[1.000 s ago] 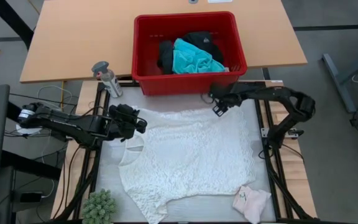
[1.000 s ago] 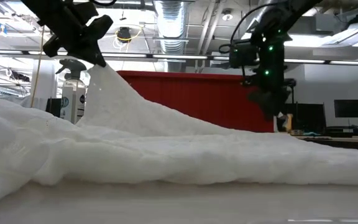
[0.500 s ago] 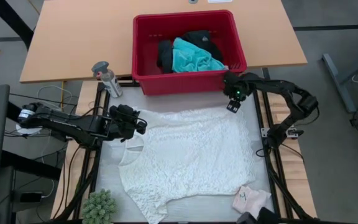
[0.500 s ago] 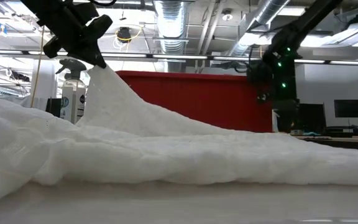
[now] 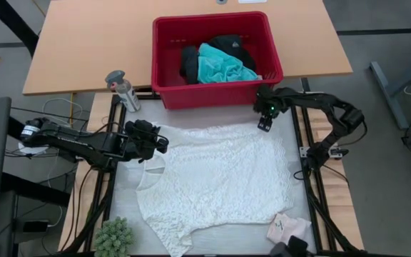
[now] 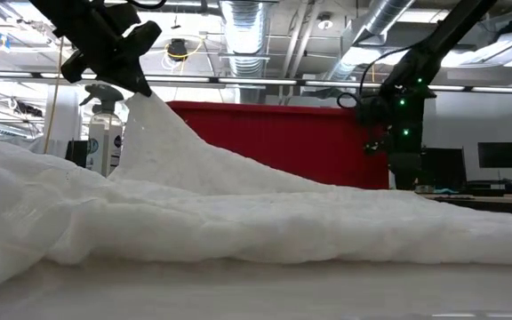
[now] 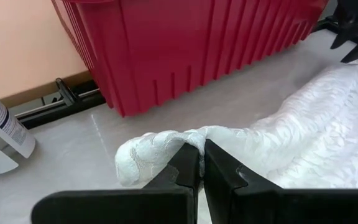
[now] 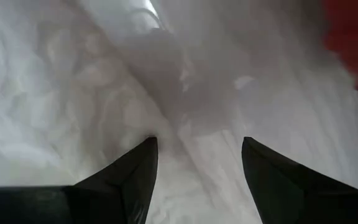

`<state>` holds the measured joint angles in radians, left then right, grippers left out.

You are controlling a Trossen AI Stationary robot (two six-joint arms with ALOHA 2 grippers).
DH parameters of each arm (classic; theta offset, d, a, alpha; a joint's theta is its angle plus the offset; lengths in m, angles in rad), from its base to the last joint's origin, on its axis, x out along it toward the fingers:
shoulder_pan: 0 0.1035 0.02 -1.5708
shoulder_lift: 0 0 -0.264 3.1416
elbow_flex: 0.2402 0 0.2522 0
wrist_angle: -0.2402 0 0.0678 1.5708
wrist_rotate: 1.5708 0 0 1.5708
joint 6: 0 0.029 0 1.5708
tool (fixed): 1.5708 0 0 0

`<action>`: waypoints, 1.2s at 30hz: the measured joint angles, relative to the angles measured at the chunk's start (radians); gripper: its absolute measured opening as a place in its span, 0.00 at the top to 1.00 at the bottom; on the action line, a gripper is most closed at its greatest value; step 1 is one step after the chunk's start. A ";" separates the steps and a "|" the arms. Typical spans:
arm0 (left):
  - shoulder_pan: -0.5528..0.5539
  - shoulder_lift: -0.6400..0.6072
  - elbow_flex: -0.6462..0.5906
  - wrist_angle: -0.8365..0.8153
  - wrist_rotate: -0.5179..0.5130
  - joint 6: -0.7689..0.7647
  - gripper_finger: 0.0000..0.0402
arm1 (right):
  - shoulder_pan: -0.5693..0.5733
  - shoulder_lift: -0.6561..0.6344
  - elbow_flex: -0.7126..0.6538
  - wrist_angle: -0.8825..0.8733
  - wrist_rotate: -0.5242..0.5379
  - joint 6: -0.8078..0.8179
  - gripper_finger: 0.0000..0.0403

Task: Fold Laundry from Bin
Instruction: Fold the white blouse

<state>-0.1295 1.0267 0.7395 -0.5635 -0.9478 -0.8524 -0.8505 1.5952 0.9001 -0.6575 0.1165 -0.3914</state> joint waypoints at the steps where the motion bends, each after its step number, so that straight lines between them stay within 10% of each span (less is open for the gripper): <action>1: 0.000 0.000 0.000 0.000 0.000 -0.001 1.00 | 0.000 0.012 0.000 -0.001 -0.010 -0.007 0.37; 8: 0.000 0.000 0.000 0.000 0.000 -0.001 1.00 | 0.030 0.114 0.015 -0.019 0.038 -0.022 0.41; 17: 0.000 0.000 0.000 0.000 0.000 -0.001 1.00 | 0.037 0.076 0.040 -0.088 0.066 0.078 0.95; 36: -0.005 0.000 0.000 0.017 0.001 0.000 1.00 | 0.163 -0.188 0.041 -0.242 0.072 0.370 0.96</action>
<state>-0.1345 1.0271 0.7391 -0.5464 -0.9464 -0.8527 -0.6876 1.4077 0.9413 -0.8998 0.1883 -0.0211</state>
